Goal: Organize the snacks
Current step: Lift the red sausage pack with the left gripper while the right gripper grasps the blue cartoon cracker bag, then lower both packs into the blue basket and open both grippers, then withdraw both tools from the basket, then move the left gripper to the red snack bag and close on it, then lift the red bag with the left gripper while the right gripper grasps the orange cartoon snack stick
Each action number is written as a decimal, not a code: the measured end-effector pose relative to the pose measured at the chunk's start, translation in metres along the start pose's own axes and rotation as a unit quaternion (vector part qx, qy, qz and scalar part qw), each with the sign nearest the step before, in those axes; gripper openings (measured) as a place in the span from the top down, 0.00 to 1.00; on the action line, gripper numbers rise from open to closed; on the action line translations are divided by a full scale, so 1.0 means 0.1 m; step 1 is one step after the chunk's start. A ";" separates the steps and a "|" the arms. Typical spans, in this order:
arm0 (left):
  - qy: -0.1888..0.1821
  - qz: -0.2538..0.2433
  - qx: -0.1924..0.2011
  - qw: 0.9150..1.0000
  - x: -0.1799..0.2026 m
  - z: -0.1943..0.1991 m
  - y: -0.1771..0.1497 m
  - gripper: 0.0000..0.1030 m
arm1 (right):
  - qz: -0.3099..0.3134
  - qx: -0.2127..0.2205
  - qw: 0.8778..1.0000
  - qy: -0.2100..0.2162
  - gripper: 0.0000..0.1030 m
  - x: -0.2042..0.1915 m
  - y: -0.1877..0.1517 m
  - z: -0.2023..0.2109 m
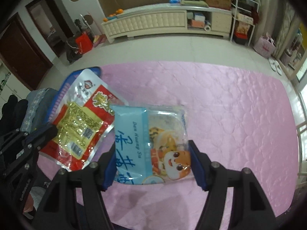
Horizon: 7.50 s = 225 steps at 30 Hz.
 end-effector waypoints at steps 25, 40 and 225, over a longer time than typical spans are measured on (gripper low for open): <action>0.075 0.074 -0.016 0.994 -1.61 -0.02 -0.17 1.00 | 0.107 -0.030 0.993 0.044 0.31 -1.48 0.56 -0.73; 0.054 0.091 -0.044 0.993 -1.88 -0.78 -0.34 0.99 | 0.137 -0.039 0.990 0.000 0.31 -1.52 0.68 -1.14; -0.035 -0.048 -0.146 0.988 1.08 -1.42 -0.89 0.68 | 0.074 -0.094 0.990 -0.076 0.29 0.85 -0.72 -1.03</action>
Point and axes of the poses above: each gripper's, at about its wrist camera, not at the fingertips, and z roughly against the way its jaws point, x to its right, y to its top, the point moved 9 cm from there along -z, roughly the way its jaws point, and after that the axes turned 1 degree about y, right-handed, at the moved point
